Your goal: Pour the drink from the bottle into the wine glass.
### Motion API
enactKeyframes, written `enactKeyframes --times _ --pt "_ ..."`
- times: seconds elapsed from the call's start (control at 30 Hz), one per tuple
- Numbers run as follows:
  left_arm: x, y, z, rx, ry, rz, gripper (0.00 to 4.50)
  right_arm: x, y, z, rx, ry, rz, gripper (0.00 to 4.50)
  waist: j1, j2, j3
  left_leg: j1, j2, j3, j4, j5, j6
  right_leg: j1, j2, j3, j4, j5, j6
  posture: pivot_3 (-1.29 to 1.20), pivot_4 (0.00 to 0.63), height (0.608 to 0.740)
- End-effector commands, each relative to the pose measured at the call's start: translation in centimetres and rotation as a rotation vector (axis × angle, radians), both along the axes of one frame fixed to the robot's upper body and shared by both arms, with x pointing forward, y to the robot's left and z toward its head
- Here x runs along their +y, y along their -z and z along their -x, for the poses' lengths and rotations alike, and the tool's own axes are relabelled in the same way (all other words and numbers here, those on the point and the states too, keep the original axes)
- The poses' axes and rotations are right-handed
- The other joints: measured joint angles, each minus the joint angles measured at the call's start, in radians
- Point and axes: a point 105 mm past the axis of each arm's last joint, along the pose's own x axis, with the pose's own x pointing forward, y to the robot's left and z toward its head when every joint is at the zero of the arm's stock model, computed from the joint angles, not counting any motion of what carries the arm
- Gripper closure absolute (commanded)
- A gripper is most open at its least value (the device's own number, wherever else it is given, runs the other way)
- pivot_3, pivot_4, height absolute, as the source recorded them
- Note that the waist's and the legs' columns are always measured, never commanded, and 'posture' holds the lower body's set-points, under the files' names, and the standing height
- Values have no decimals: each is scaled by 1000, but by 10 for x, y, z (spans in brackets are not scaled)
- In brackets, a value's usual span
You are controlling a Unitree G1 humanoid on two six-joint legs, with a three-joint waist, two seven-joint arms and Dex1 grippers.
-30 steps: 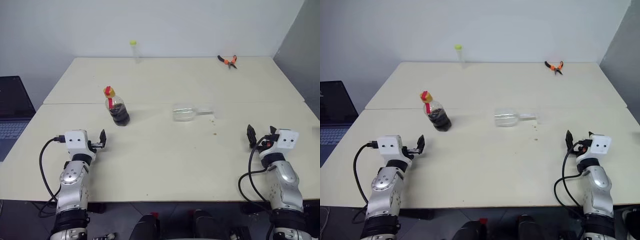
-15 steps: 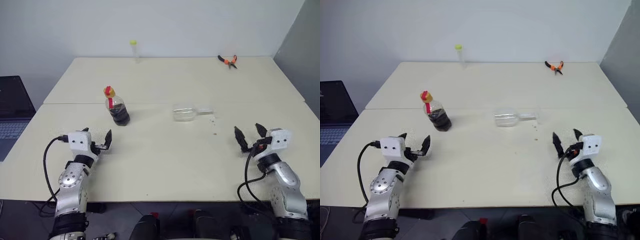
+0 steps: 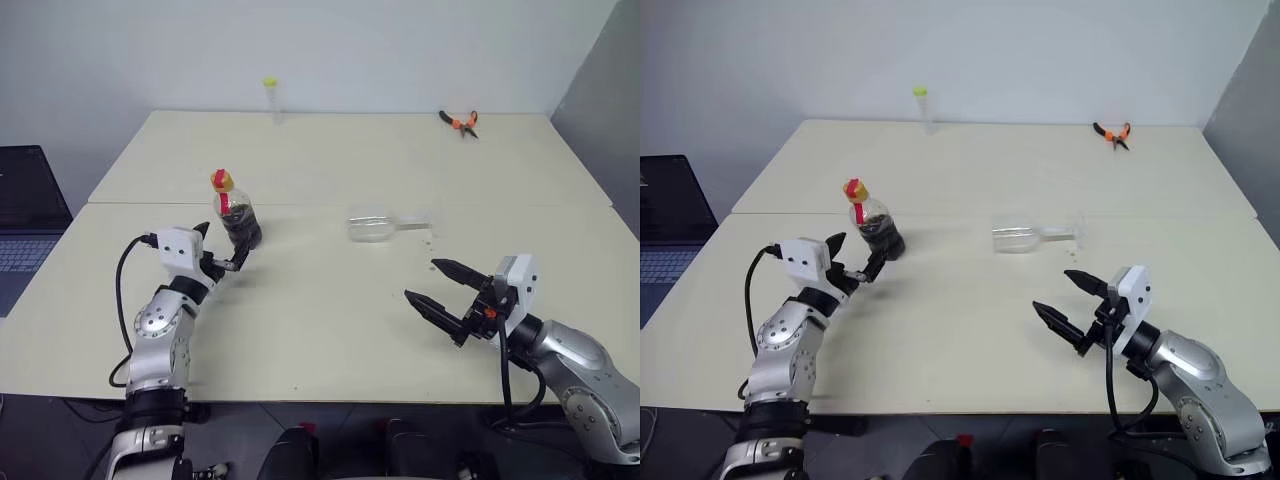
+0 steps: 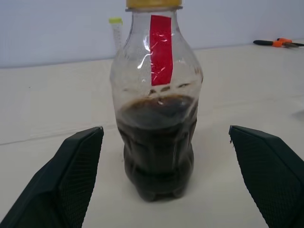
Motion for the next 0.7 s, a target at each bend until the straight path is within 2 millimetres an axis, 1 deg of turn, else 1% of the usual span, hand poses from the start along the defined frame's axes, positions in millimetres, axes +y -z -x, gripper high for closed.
enactKeyframes --times 0.03,0.13,0.27,0.7 --pt "2 -4 -10 -12 -21 -7 14 -1 -11 -1 -44 1 -11 0 -1 -1 1 0 0 0 0 0 0 0 0 0 0 0 0 0 150 740" --pt "1 -5 -20 -7 -29 3 14 -4 -12 -6 -53 18 -13 0 0 -4 3 0 0 0 0 0 0 -1 0 0 0 0 0 0 150 740" --pt "1 -3 -29 1 -40 15 14 -6 -12 -10 -60 29 -15 0 0 -5 3 0 0 0 0 0 0 -1 0 0 0 0 0 0 150 740" --pt "-6 -7 -55 1 -23 24 14 1 -12 -9 -62 11 -21 0 0 -6 4 -1 0 0 0 0 0 -1 0 0 0 0 0 0 150 740"
